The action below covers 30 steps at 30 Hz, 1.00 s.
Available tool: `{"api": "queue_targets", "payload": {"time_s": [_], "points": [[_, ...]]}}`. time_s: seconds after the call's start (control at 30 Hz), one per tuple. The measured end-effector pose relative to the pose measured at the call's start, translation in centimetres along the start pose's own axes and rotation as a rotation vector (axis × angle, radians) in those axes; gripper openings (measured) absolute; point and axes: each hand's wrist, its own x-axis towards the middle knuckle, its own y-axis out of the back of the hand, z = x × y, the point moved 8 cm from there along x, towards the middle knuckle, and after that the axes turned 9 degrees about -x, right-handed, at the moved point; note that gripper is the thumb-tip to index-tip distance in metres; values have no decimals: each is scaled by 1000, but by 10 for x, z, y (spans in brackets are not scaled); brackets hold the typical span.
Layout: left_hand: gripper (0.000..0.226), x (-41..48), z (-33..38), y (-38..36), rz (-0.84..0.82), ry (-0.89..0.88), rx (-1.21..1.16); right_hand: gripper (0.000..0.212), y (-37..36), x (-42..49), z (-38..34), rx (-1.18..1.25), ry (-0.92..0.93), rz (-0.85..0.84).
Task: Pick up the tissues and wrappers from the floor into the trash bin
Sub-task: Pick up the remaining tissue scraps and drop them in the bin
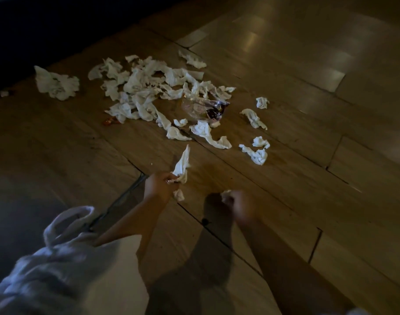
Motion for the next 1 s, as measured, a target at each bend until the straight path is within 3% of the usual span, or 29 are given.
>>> {"api": "queue_targets", "payload": {"time_s": [0.07, 0.13, 0.2, 0.33, 0.43, 0.53, 0.67, 0.8, 1.0], "points": [[25, -9, -1, 9, 11, 2, -56, 18, 36, 0, -21, -81, 143, 235], [32, -10, -1, 20, 39, -8, -112, 17, 73, 15, -30, -110, 106, 427], [36, -10, -1, 30, 60, 5, -180, 9, 95, 44, -38, -78, 83, 474], [34, -14, -4, 40, 67, 34, -274, 38, 88, 79, -39, -43, 64, 238], [37, -23, -6, 47, 62, 38, -302, 13, 72, 66, -44, -236, 55, 263], [40, -34, -12, 57, 45, 44, -309, 15, 40, 37, -57, -300, 154, 303], [35, -42, -12, 86, 38, 45, -331, 21, -1, 0, -91, -13, 276, 217], [33, -48, 2, 136, 37, 38, -314, 17, -20, -41, -145, 238, 274, 187], [35, -114, 26, 248, 136, 123, -477, 13, -48, -127, -242, 333, 223, -22]]}}
